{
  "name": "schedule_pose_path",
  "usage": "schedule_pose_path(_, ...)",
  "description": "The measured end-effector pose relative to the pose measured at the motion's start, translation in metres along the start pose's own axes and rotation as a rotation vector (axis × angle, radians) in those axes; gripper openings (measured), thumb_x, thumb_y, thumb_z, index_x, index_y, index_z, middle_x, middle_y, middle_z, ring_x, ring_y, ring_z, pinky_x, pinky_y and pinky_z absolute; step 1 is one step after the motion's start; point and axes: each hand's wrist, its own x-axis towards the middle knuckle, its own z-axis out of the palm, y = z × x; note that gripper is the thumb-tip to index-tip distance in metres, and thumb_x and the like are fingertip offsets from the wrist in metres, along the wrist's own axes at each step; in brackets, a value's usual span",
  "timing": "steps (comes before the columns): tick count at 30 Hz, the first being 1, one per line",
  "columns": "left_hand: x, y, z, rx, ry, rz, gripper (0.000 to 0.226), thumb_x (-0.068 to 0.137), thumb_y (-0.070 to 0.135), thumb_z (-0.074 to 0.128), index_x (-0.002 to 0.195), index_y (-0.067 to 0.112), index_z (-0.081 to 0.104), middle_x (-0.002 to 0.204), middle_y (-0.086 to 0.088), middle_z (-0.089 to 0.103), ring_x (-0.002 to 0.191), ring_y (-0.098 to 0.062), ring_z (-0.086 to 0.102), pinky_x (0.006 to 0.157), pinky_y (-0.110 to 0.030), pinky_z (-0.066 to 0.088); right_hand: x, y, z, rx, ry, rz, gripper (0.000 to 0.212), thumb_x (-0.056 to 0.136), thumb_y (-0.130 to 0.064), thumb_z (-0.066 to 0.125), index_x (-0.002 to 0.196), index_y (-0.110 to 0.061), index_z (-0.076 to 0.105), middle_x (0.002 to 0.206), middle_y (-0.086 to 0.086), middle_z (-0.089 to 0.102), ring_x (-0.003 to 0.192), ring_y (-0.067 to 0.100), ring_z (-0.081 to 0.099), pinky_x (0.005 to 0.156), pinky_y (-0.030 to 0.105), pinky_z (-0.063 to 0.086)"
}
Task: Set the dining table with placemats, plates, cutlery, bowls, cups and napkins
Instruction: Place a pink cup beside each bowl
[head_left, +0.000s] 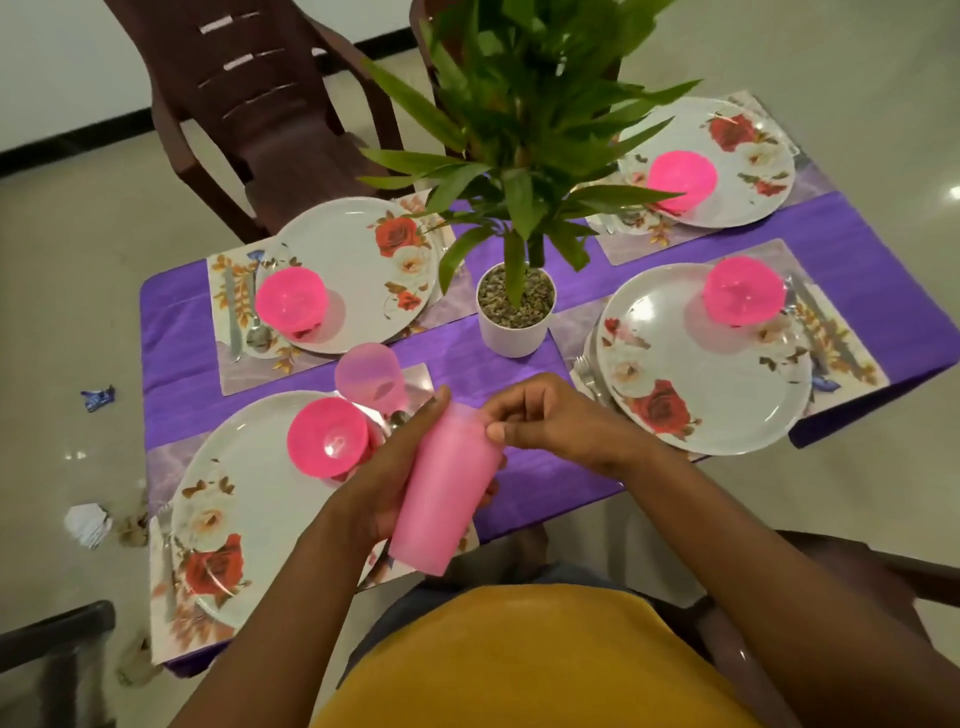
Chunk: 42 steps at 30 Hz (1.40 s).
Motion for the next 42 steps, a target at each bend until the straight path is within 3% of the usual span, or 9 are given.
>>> schedule_pose_path(6,0.017,0.006,0.014,0.126,-0.072,-0.014,0.081,0.089,0.070,0.064,0.132,0.002,0.067,0.125,-0.034,0.066,0.084,-0.040,0.071,0.077,-0.046,0.061,-0.019,-0.009,-0.026,-0.032,0.161,0.010,0.021,0.079,0.001,0.085,0.097,0.004,0.074,0.087,0.012,0.075,0.081,0.018,0.067,0.080,0.033,0.057)
schedule_pose_path(14,0.032,0.015,0.035,0.225,-0.126,-0.082,0.069,0.090,0.055,0.066,0.129,-0.002,0.067,0.116,-0.029,0.069,0.082,-0.039,0.071,0.073,-0.043,0.060,-0.043,-0.006,-0.031,-0.019,0.352,-0.068,0.006,0.088,-0.006,0.079,0.091,-0.008,0.074,0.084,-0.001,0.071,0.081,0.009,0.062,0.076,0.026,0.052)
schedule_pose_path(18,0.044,0.017,0.040,0.275,-0.140,-0.033,0.072,0.085,0.058,0.074,0.129,0.001,0.068,0.119,-0.028,0.071,0.088,-0.039,0.072,0.081,-0.046,0.060,-0.053,-0.007,-0.029,-0.107,0.649,-0.036,0.026,0.094,-0.027,0.075,0.114,-0.010,0.071,0.105,-0.001,0.073,0.089,0.006,0.067,0.075,0.021,0.054)
schedule_pose_path(21,0.050,0.014,0.054,0.353,-0.146,0.022,0.058,0.083,0.057,0.076,0.113,0.007,0.077,0.109,-0.026,0.073,0.086,-0.039,0.071,0.081,-0.048,0.058,-0.065,-0.001,-0.033,-0.086,0.660,0.161,0.045,0.093,-0.055,0.067,0.122,-0.021,0.068,0.111,0.002,0.073,0.098,0.020,0.072,0.078,0.039,0.061)
schedule_pose_path(24,0.059,0.009,0.065,0.519,-0.137,0.124,0.045,0.087,0.056,0.074,0.105,0.015,0.080,0.105,-0.025,0.075,0.092,-0.041,0.070,0.091,-0.059,0.054,-0.075,0.003,-0.037,-0.029,0.614,0.249,0.064,0.082,-0.070,0.066,0.122,-0.020,0.069,0.109,0.005,0.075,0.095,0.026,0.075,0.076,0.039,0.062)
schedule_pose_path(27,0.069,0.005,0.079,0.618,-0.158,0.176,0.058,0.082,0.061,0.076,0.116,0.014,0.076,0.110,-0.025,0.075,0.095,-0.043,0.071,0.092,-0.059,0.054,-0.084,0.002,-0.048,-0.004,0.632,0.257,0.069,0.072,-0.071,0.067,0.116,-0.018,0.072,0.101,0.005,0.076,0.088,0.025,0.076,0.078,0.044,0.063)
schedule_pose_path(33,0.098,0.002,0.119,0.703,-0.167,0.243,0.053,0.087,0.057,0.072,0.118,0.014,0.074,0.107,-0.016,0.078,0.089,-0.028,0.074,0.078,-0.039,0.056,-0.104,0.000,-0.101,0.016,0.648,0.258,0.062,0.072,-0.065,0.074,0.109,-0.016,0.074,0.099,0.008,0.077,0.087,0.030,0.076,0.081,0.046,0.064)
schedule_pose_path(38,0.139,0.006,0.161,0.728,0.029,0.342,0.070,0.065,0.079,0.075,0.120,0.037,0.072,0.122,0.000,0.075,0.099,-0.019,0.076,0.083,-0.037,0.060,-0.119,-0.006,-0.185,0.024,0.723,0.211,0.059,0.073,-0.062,0.076,0.111,-0.018,0.073,0.107,0.007,0.076,0.086,0.026,0.076,0.079,0.049,0.064)
schedule_pose_path(42,0.177,0.007,0.204,0.830,0.167,0.431,0.087,0.057,0.091,0.068,0.125,0.037,0.068,0.144,0.018,0.057,0.125,-0.011,0.061,0.101,-0.037,0.052,-0.128,-0.011,-0.266,0.100,0.830,0.125,0.076,0.067,-0.063,0.088,0.121,-0.012,0.071,0.116,0.015,0.072,0.086,0.029,0.075,0.076,0.045,0.064)
